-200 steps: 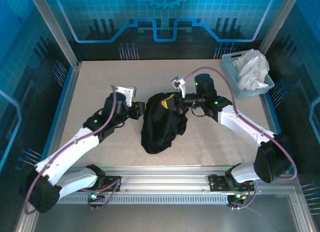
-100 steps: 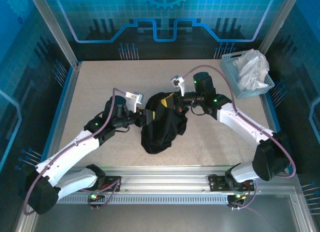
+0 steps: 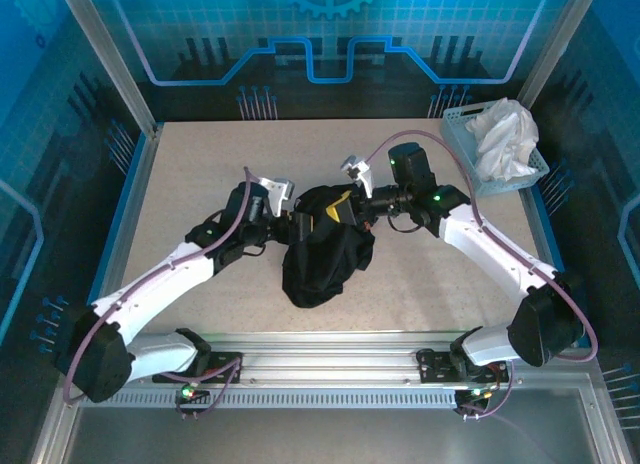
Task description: Fold the inside-out t-shirt
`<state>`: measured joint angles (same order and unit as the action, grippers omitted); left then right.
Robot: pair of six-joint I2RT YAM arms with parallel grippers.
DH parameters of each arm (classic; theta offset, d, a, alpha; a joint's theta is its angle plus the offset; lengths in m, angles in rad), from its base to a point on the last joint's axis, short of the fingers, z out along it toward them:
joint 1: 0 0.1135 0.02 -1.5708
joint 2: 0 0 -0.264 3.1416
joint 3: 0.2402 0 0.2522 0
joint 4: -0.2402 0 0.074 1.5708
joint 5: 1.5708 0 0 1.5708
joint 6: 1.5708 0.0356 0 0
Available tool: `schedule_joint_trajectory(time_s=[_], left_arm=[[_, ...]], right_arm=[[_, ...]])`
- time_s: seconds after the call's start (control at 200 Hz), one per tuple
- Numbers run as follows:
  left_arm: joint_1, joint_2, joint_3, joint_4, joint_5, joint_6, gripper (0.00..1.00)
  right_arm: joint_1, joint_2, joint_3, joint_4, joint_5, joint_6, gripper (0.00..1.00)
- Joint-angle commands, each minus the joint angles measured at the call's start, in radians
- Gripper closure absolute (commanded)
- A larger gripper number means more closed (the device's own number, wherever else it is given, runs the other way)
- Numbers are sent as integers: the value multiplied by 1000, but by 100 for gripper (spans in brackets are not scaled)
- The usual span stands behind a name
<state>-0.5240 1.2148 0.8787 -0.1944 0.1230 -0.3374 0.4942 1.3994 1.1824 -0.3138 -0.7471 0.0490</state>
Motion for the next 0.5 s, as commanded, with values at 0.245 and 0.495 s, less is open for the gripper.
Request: schedule_joint_trajectory(time_s=[0.245, 0.495], left_arm=[[15, 133, 77, 82, 135, 52, 43], [62, 84, 33, 214, 345, -43, 96]], right_arm=[[1, -22, 64, -99, -115, -148, 96], [-26, -30, 76, -180, 256, -23, 86]])
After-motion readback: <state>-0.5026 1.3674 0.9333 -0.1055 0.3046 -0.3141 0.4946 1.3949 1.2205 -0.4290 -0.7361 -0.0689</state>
